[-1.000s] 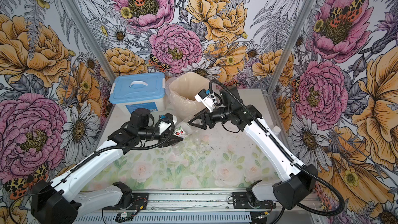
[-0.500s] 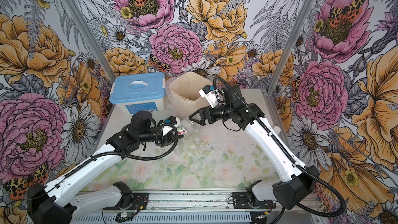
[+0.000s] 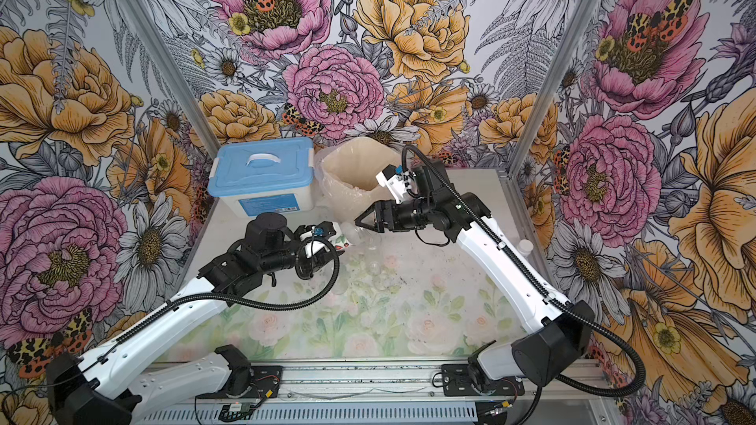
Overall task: Empty the moldy dried flower tea in the jars
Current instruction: Unscrew the lid from the jar.
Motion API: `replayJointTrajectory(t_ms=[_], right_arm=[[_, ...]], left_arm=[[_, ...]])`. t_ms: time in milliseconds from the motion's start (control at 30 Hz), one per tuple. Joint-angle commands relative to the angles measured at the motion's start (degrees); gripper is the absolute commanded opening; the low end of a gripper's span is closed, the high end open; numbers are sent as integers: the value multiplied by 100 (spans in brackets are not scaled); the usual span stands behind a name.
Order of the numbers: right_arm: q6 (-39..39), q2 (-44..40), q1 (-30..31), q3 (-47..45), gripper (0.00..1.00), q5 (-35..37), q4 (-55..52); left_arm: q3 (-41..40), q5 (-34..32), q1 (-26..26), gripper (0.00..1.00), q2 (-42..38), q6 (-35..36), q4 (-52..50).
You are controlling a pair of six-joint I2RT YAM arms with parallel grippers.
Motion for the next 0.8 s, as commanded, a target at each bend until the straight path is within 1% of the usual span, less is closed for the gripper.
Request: replayJointTrajectory(t_ms=[0, 67, 167, 200, 267, 333, 433, 500, 567, 600, 667, 767], right_arm=[[-25, 85, 79, 24, 72, -135, 3], [-69, 97, 108, 24, 67, -144, 2], [-176, 87, 131, 7, 54, -173, -6], [-243, 77, 132, -5, 51, -169, -1], [-459, 44, 132, -20, 46, -211, -2], [-779, -8, 133, -20, 43, -250, -1], [-1655, -186, 131, -98, 40, -455, -3], [-2343, -378, 144, -271, 37, -328, 11], [-2971, -501, 142, -409, 31, -138, -5], [-3263, -532, 150, -457, 28, 34, -5], [-3695, -528, 149, -516, 25, 298, -13], [-4305, -507, 156, -613, 24, 397, -17]], left_arm=[[-47, -70, -40, 52, -82, 69, 266], [-48, -64, -43, 52, -86, 63, 264], [-57, -39, -49, 52, -92, 38, 262], [-57, 16, -43, 52, -90, 18, 262], [-63, 258, -5, 52, -90, -56, 262], [-57, 677, 83, 52, -86, -163, 238], [41, 1582, 308, 52, 8, -326, 78], [151, 2198, 441, 52, 133, -398, -103], [277, 2625, 507, 52, 277, -434, -280], [334, 2793, 526, 52, 347, -448, -346], [407, 2969, 546, 52, 467, -454, -449], [455, 2994, 572, 52, 560, -449, -481]])
